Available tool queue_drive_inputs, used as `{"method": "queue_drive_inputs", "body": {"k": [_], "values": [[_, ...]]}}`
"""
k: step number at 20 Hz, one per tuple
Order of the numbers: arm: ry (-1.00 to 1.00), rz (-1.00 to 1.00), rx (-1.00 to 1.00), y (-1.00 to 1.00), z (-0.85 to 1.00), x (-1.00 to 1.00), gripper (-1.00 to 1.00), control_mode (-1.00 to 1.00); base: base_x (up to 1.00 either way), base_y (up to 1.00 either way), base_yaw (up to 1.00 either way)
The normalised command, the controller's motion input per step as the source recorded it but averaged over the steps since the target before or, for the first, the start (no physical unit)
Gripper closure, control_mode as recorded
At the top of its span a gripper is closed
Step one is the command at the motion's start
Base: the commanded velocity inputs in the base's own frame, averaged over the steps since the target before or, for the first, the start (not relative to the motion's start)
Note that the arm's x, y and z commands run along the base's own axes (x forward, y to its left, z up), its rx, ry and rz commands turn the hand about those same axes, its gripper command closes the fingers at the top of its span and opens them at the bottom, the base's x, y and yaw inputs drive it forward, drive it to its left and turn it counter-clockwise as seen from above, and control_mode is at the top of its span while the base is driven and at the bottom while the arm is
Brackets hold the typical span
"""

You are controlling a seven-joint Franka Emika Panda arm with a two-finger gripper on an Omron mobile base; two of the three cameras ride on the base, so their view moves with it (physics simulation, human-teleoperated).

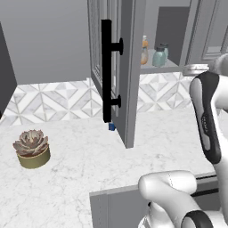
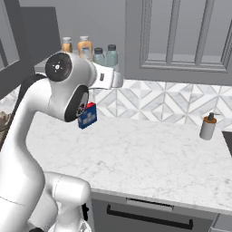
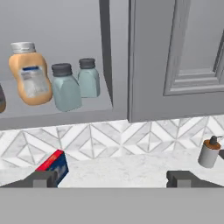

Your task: Put the shaker and condiment bottle from the counter next to their counterparts in the cabinet.

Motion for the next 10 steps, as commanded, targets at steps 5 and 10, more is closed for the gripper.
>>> {"method": "queue_drive_inputs", "body": {"k": [5,10], "values": [[-0.04,0.0,0.0,-0.6,-0.21,-1.0,-1.0,-1.0,0.0,0.0,0.0],[-0.02,0.0,0.0,-0.53,-0.26,-1.0,-1.0,-1.0,0.0,0.0,0.0]]}}
